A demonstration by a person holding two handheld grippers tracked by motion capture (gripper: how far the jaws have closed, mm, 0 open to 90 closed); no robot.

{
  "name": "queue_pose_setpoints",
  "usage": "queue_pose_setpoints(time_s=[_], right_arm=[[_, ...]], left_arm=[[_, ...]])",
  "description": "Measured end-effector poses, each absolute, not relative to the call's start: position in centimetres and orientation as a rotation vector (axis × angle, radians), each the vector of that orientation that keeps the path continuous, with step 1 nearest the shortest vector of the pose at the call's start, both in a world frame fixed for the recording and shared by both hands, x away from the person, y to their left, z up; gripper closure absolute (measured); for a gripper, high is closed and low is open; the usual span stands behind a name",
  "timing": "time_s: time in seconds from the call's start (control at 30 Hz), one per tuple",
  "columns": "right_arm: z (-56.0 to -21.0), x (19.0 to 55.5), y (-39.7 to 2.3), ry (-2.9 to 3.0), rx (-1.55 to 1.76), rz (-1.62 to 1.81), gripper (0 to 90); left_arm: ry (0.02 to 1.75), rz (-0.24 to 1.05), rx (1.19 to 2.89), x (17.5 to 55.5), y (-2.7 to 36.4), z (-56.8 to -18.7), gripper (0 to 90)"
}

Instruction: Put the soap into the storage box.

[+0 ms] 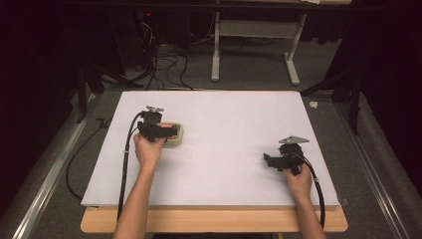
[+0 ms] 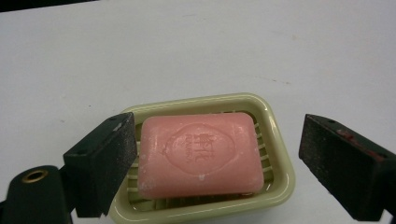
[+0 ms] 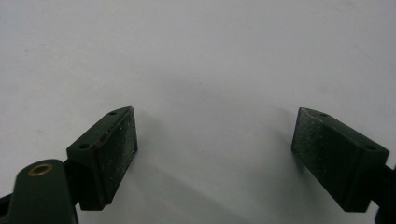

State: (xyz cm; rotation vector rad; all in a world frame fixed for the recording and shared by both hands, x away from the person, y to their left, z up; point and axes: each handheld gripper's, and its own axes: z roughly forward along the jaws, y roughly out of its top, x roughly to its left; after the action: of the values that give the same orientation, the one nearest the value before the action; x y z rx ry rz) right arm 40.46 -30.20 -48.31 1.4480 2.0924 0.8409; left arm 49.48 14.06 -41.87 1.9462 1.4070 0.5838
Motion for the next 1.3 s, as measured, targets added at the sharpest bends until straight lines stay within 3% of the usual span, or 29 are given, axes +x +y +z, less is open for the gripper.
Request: queue_pose_setpoints(time_s=[1.3], right_arm=[[-48.3,40.5,-30.2,2.092,1.450,0.842,14.9]], left_arm=[[1.286,0.574,1.882,43.1,17.5,-39.4,14.0]])
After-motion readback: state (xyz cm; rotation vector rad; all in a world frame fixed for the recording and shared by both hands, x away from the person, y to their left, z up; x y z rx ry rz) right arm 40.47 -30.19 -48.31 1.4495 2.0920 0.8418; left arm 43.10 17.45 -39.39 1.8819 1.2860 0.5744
